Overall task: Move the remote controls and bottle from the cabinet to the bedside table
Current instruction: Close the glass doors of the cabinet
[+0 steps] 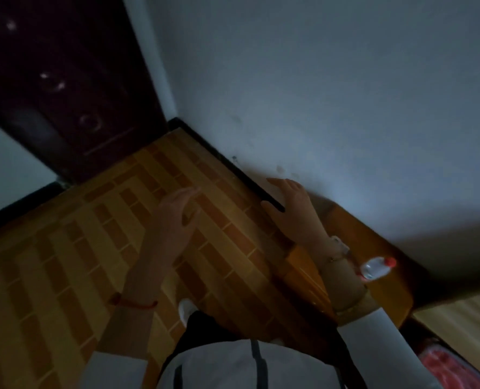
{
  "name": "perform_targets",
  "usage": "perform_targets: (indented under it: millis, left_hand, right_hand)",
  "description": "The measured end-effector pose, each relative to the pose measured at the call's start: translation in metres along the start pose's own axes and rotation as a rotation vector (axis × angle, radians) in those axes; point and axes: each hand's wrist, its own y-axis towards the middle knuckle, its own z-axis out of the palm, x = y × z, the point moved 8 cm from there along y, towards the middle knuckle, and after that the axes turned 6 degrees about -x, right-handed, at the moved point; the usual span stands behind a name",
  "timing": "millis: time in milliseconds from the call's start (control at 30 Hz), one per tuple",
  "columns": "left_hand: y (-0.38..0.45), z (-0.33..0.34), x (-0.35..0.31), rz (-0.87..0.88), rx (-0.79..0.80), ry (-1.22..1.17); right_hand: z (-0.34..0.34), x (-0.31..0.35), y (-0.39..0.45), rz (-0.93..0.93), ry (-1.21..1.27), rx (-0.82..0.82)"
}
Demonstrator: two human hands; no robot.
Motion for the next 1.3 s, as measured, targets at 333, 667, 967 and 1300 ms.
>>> perform_targets:
  millis: [333,667,967,1300]
  left_hand:
    - [-0.009,-0.157,0.177,-0.299,-0.266,0.103]
    - [-0.063,-0.293,0.319,-0.573,-0.461,0.252]
    - [-0.085,-0.363,0.411,-0.783,-0.604,0.315]
    - [-0.052,-0.469,0.534,-0.92,-0.837,0.351]
  right_hand:
    - [0.166,0.205,0.09,-0.312,0.136,0.24]
    - [0.324,0.39,0.123,-0.57,0.195,0.45]
    - [0.455,0.506,0.143,-0.719,0.248,0.682]
    - [0.568,0.687,0.21,-0.939,0.369,0.794]
